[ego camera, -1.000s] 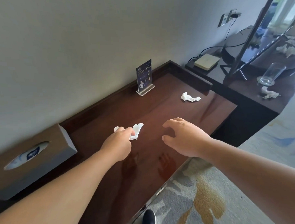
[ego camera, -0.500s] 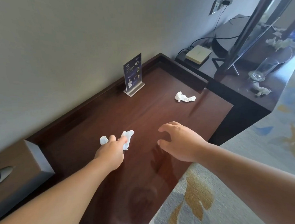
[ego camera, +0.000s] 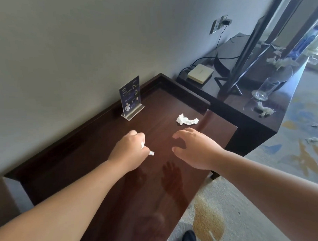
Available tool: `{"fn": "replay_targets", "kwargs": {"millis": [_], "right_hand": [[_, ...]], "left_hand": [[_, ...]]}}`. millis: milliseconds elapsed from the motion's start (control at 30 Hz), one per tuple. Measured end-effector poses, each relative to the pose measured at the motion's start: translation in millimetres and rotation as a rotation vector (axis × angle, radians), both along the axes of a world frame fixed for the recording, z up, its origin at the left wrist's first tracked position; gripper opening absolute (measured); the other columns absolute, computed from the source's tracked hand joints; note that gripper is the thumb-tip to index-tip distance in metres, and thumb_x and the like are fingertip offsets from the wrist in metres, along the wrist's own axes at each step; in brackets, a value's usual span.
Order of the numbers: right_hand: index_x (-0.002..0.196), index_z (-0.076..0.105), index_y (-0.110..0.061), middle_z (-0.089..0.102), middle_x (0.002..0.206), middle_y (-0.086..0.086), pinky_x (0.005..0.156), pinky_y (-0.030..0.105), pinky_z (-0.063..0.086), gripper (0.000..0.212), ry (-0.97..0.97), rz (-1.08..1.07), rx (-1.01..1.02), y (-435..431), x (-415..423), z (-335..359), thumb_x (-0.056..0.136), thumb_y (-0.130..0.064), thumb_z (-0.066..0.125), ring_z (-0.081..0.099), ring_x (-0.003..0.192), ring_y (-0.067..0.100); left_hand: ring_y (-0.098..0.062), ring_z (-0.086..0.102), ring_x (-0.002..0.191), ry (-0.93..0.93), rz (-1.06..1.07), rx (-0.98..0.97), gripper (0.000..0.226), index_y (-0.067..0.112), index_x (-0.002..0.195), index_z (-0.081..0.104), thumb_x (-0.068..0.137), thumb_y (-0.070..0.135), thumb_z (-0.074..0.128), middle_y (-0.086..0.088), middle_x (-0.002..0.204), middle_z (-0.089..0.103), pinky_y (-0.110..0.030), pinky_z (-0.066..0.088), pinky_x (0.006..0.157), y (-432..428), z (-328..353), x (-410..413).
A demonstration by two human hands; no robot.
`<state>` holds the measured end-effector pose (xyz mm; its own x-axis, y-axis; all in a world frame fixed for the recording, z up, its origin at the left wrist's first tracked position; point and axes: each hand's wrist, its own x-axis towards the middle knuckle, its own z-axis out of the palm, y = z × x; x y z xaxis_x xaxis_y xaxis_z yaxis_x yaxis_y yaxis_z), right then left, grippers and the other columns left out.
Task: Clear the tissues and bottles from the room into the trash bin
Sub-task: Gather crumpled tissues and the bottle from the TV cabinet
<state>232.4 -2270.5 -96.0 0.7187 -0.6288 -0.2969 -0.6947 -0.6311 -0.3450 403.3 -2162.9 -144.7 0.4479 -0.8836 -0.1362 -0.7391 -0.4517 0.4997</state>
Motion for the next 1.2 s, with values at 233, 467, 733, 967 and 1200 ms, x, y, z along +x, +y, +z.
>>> {"fn": "replay_targets", "kwargs": {"millis": [233, 467, 733, 967, 1200], "right_hand": [[0.140, 0.043, -0.029, 0.040, 0.143, -0.006, 0.089, 0.030, 0.045, 0.050, 0.007, 0.035, 0.004, -70, -7, -14, 0.093, -0.044, 0.050, 0.054, 0.114, 0.017], [0.140, 0.039, -0.028, 0.041, 0.138, -0.003, 0.093, 0.038, 0.047, 0.054, 0.049, 0.132, 0.030, -146, 0, -50, 0.089, -0.037, 0.053, 0.047, 0.122, 0.025], [0.147, 0.020, -0.040, 0.024, 0.150, -0.002, 0.094, 0.043, 0.047, 0.069, 0.117, 0.243, 0.039, -181, 26, -90, 0.088, -0.031, 0.055, 0.035, 0.129, 0.031], [0.136, 0.037, -0.036, 0.031, 0.133, 0.002, 0.085, 0.041, 0.047, 0.049, 0.191, 0.276, -0.004, -190, 40, -120, 0.091, -0.028, 0.052, 0.035, 0.115, 0.029], [0.092, 0.056, -0.013, 0.044, 0.097, 0.004, 0.073, 0.037, 0.046, 0.011, 0.098, 0.215, 0.024, -190, 40, -121, 0.088, -0.006, 0.049, 0.049, 0.095, 0.030]], "left_hand": [[-0.018, 0.053, 0.063, 0.076, 0.030, 0.012, 0.011, 0.016, 0.084, 0.039, 0.088, 0.015, 0.049, 0.002, 0.072, 0.057, -0.032, 0.035, 0.054, -60, 9, -20], [-0.019, 0.050, 0.068, 0.021, 0.060, 0.080, 0.010, 0.022, 0.102, 0.048, 0.094, 0.020, 0.043, 0.006, 0.074, 0.051, -0.033, 0.033, 0.055, -107, -10, -40], [-0.011, 0.056, 0.076, 0.059, 0.133, 0.089, 0.022, 0.024, 0.083, 0.054, 0.094, 0.041, 0.049, 0.009, 0.083, 0.057, -0.034, 0.048, 0.065, -123, -33, -41], [-0.008, 0.056, 0.075, 0.109, 0.164, 0.115, 0.024, 0.025, 0.077, 0.053, 0.096, 0.039, 0.046, 0.012, 0.082, 0.059, -0.032, 0.049, 0.067, -127, -41, -31], [-0.013, 0.057, 0.078, 0.119, 0.146, 0.132, 0.023, 0.024, 0.082, 0.054, 0.092, 0.044, 0.051, 0.009, 0.085, 0.057, -0.036, 0.051, 0.068, -127, -46, -27]]}}
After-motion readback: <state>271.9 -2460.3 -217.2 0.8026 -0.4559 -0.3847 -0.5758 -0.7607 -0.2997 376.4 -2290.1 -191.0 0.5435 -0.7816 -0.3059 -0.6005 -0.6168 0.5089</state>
